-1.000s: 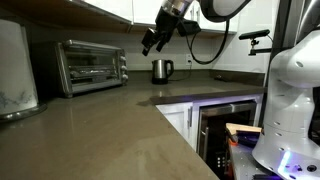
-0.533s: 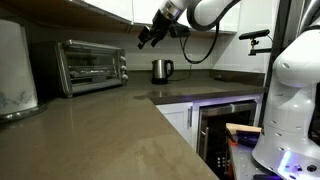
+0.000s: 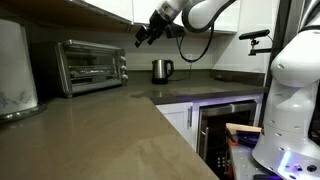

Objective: Open the door of the oven

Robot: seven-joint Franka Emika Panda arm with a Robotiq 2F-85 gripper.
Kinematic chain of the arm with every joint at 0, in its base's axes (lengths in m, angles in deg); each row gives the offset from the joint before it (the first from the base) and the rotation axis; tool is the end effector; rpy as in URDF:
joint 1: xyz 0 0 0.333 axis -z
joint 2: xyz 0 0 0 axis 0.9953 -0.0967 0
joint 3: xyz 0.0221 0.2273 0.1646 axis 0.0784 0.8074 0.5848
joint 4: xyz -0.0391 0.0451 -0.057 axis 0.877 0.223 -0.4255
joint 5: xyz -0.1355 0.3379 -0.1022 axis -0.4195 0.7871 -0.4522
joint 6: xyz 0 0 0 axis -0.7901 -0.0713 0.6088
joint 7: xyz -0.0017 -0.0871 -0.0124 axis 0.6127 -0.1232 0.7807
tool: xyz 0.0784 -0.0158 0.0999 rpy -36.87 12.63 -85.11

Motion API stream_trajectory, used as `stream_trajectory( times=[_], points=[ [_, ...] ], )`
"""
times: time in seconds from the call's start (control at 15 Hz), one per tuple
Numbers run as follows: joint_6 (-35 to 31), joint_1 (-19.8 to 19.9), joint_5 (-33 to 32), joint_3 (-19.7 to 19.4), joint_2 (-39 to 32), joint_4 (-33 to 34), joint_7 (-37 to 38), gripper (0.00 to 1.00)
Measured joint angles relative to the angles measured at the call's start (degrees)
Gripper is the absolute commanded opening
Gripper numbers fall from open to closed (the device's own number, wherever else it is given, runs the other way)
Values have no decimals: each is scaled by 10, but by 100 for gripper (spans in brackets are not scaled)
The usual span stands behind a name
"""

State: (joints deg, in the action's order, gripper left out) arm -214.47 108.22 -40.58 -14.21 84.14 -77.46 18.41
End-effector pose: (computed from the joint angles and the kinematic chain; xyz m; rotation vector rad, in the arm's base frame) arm 0.4540 -0.0162 0.4884 2.5872 -0.1541 1.2349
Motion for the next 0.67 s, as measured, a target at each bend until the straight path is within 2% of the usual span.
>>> stream_trajectory(
  times=[0.33, 0.67],
  points=[
    [-99, 121, -37, 83, -9, 30, 26, 100],
    [-185, 269, -35, 209, -23, 73, 63, 100]
  ],
)
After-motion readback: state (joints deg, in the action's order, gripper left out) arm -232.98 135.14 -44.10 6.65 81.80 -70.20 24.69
